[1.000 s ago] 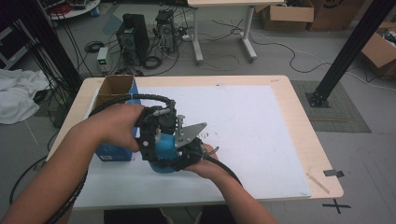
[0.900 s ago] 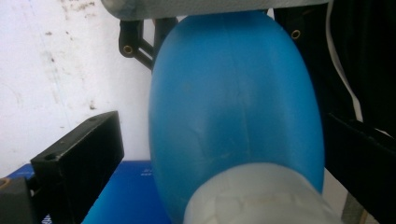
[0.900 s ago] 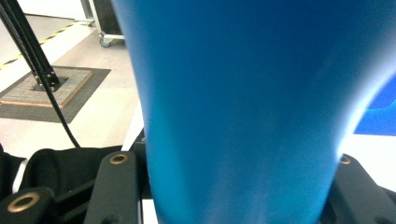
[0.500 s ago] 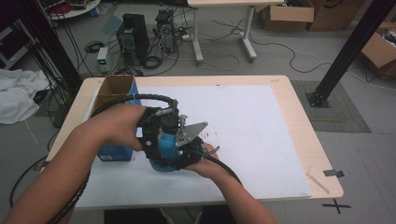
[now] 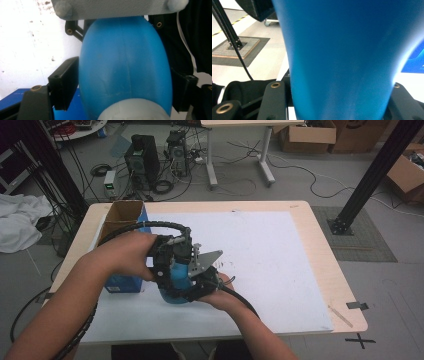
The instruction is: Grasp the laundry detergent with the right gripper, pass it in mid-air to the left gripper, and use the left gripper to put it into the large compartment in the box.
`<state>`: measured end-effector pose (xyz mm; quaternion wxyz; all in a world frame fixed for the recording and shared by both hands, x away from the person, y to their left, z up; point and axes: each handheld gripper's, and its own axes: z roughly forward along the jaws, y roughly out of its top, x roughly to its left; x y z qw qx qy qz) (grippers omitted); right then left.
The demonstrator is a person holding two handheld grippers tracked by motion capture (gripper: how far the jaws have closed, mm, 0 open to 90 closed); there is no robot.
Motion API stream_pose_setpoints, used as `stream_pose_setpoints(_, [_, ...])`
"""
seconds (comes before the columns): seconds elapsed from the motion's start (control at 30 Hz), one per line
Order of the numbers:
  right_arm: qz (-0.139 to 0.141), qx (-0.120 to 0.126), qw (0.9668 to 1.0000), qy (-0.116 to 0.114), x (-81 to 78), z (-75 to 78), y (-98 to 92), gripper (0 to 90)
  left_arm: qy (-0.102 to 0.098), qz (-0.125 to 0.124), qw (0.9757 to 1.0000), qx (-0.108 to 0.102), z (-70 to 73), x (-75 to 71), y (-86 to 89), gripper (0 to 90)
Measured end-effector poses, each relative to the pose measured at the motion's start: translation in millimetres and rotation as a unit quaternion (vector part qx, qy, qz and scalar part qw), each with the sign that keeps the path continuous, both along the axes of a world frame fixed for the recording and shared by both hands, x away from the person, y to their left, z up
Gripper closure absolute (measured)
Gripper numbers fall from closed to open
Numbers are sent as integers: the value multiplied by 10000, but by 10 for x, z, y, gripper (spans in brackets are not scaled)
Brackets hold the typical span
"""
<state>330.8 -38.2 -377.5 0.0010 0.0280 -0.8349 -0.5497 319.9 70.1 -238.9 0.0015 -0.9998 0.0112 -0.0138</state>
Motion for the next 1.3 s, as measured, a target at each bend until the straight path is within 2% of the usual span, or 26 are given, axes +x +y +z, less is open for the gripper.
stream_pose_setpoints(0.3, [0,12,10000,5,7,-13,8,468,-28,-34,10000,10,-12,4,-3,282])
stream_pose_setpoints(0.5, [13,10,10000,27,7,-10,12,468,67,-49,10000,18,-13,4,-1,330])
stream_pose_setpoints(0.73, [3,24,10000,60,2,-6,20,469,77,-57,10000,24,-5,5,-8,344])
stream_pose_setpoints(1.3, [18,69,9999,100,7,-14,24,469,-21,-29,10000,-28,-10,3,-2,373])
